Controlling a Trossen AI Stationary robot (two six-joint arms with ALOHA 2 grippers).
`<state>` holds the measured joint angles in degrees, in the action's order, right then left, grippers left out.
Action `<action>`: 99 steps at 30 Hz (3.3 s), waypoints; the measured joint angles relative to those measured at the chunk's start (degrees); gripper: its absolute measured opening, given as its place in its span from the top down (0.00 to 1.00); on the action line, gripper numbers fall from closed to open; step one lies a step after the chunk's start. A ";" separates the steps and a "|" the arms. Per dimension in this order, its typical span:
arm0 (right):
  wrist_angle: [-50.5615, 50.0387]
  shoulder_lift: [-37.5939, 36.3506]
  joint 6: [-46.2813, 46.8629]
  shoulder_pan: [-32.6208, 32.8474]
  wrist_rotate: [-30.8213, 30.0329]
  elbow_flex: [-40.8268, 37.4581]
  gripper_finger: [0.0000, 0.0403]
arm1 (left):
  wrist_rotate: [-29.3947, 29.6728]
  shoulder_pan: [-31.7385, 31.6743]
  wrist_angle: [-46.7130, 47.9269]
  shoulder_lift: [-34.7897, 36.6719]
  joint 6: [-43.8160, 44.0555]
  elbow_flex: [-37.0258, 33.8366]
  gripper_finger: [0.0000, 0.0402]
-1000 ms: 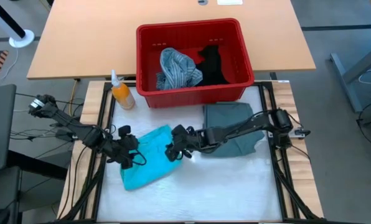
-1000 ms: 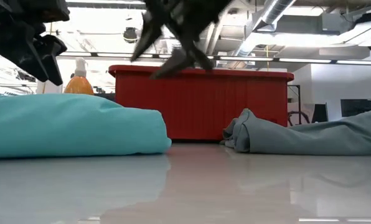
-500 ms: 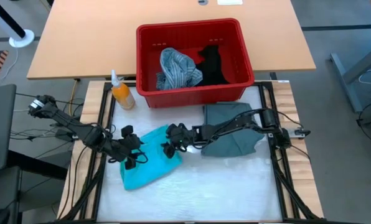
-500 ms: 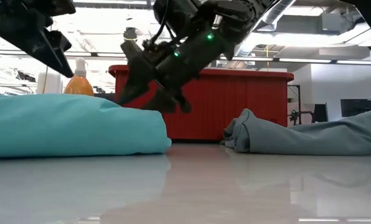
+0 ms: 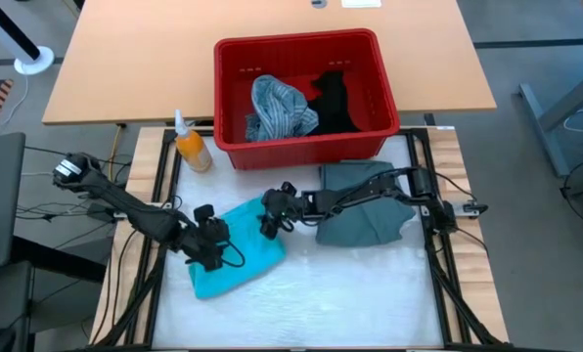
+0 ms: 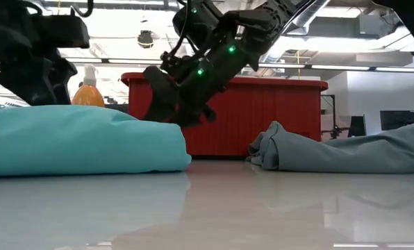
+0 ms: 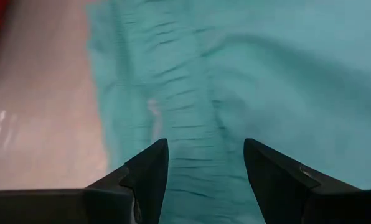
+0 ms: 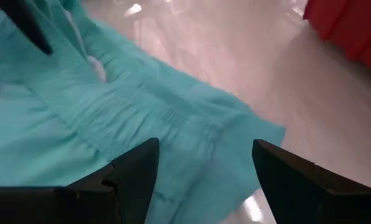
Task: Fold Laundry from Bin
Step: Stack the folded light blue shorts on the folded dark blue pants
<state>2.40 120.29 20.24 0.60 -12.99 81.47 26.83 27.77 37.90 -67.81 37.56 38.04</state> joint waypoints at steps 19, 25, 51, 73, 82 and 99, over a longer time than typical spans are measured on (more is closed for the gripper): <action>10.44 0.07 3.17 -1.86 2.44 -8.66 0.29 | 1.71 -6.25 12.48 12.67 16.09 10.22 0.51; 11.99 0.07 -0.85 -2.55 2.75 -8.66 0.29 | -14.57 1.40 9.87 13.86 32.82 10.54 0.51; 10.46 -5.01 2.51 -3.18 7.73 -8.20 0.29 | -9.49 20.55 20.16 -0.33 75.79 9.35 0.28; 12.39 3.00 10.15 0.96 4.32 -8.25 0.29 | -8.71 20.81 -1.93 -12.22 82.73 -5.05 0.23; 15.64 7.17 16.01 2.17 8.75 -7.06 0.36 | -6.01 19.61 -3.91 -13.27 81.14 -4.10 0.58; 11.97 -2.46 14.02 2.09 19.58 -7.48 0.91 | 11.04 15.24 -16.99 -9.70 68.85 -3.99 0.99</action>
<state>14.38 117.83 34.25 2.69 6.59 73.99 37.87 43.01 20.91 -77.51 106.41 34.05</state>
